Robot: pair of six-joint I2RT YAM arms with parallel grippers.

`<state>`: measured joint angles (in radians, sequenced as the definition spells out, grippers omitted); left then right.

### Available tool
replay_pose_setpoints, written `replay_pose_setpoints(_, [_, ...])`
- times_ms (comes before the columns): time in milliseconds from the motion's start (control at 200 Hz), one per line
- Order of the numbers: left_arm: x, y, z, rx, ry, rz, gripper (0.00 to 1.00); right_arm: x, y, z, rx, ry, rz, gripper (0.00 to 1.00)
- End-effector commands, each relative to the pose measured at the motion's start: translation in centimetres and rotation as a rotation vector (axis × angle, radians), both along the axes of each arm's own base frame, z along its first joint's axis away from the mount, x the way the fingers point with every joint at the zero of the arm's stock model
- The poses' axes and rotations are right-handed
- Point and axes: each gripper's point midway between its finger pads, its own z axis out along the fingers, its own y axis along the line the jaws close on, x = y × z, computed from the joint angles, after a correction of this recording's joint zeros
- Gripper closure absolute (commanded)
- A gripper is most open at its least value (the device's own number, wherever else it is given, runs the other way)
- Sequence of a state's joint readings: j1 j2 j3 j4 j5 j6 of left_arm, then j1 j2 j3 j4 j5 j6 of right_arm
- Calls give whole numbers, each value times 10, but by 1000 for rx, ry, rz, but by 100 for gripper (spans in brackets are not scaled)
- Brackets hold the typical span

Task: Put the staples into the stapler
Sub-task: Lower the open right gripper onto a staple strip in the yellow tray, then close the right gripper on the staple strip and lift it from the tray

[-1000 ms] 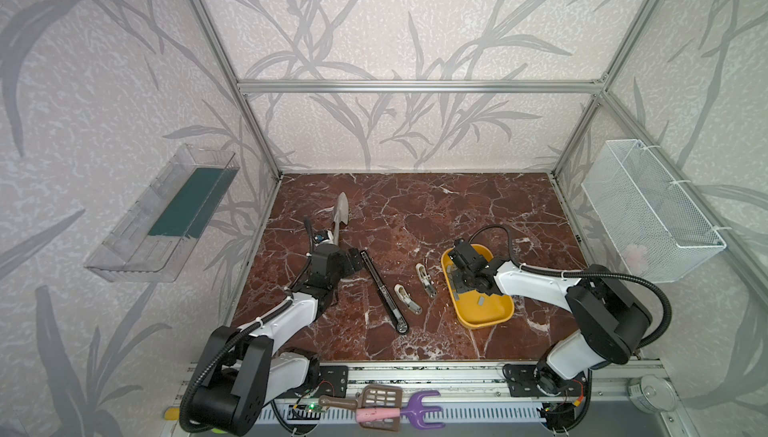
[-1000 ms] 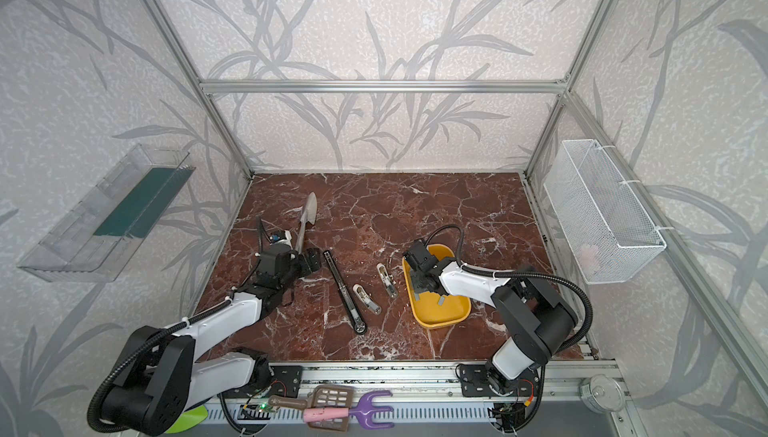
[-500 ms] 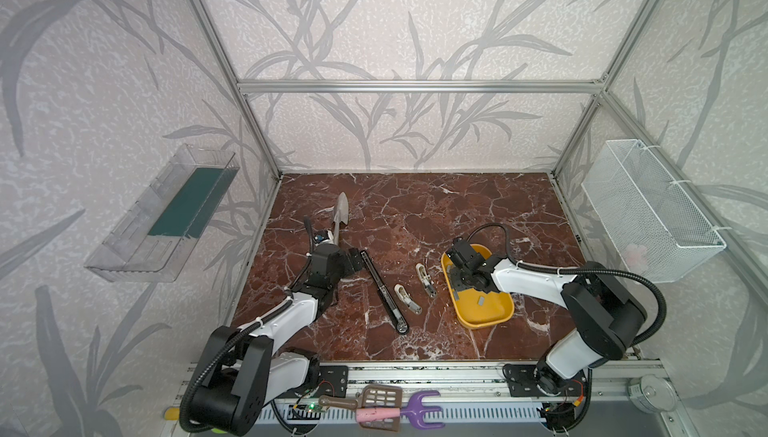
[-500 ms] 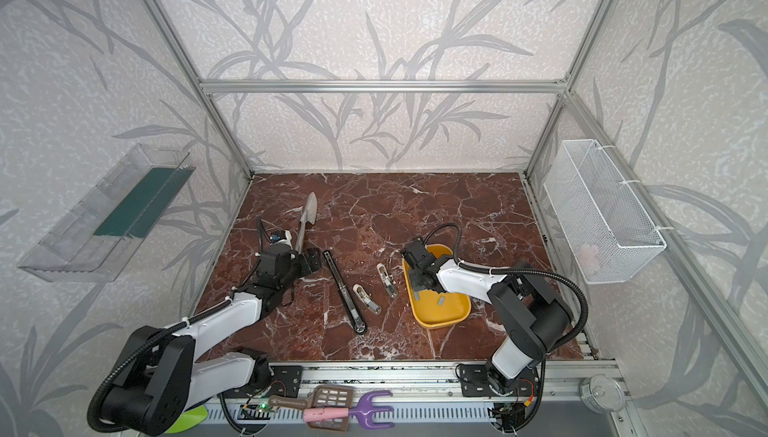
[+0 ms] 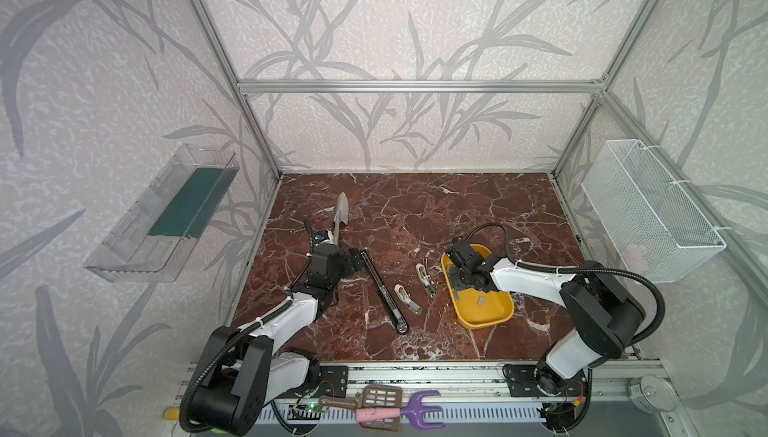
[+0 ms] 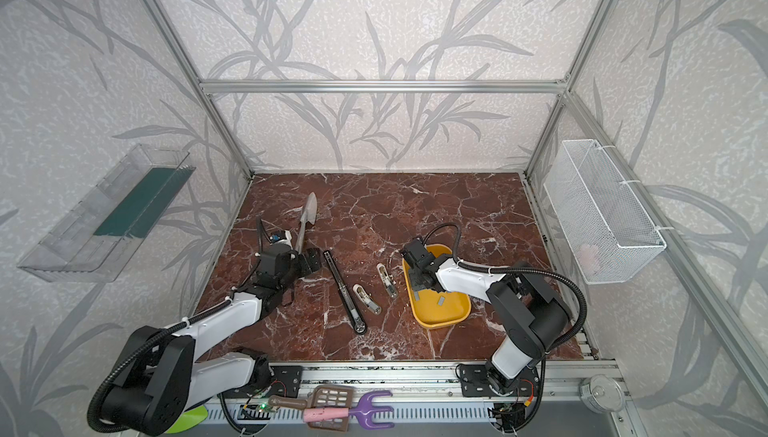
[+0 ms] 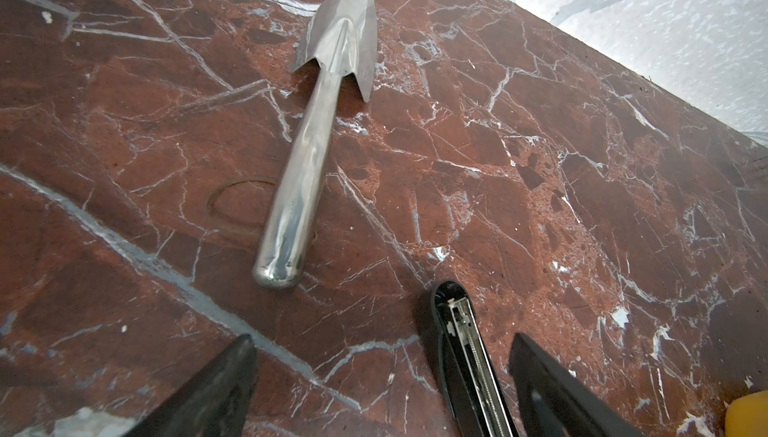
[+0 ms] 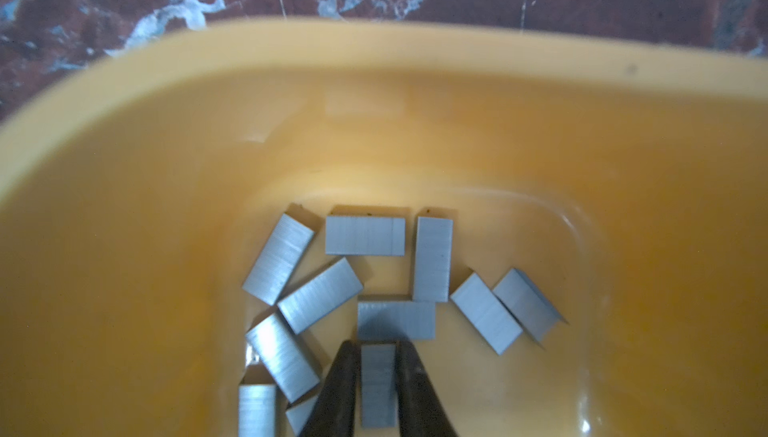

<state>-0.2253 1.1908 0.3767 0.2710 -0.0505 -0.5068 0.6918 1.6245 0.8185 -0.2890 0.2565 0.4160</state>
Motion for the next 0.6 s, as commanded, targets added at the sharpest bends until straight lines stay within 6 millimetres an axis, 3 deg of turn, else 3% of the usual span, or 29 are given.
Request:
replay_pose_setpoints(0, [4, -1, 7, 4, -30, -9, 5, -8, -6, -9, -31, 55, 2, 83])
replay_pose_setpoints(340, [4, -3, 6, 1, -23, -20, 5, -9, -2, -1, 1, 35, 29, 88])
replay_pose_setpoints(595, [-2, 2, 9, -8, -32, 6, 4, -10, -4, 33, 64, -92, 68, 93])
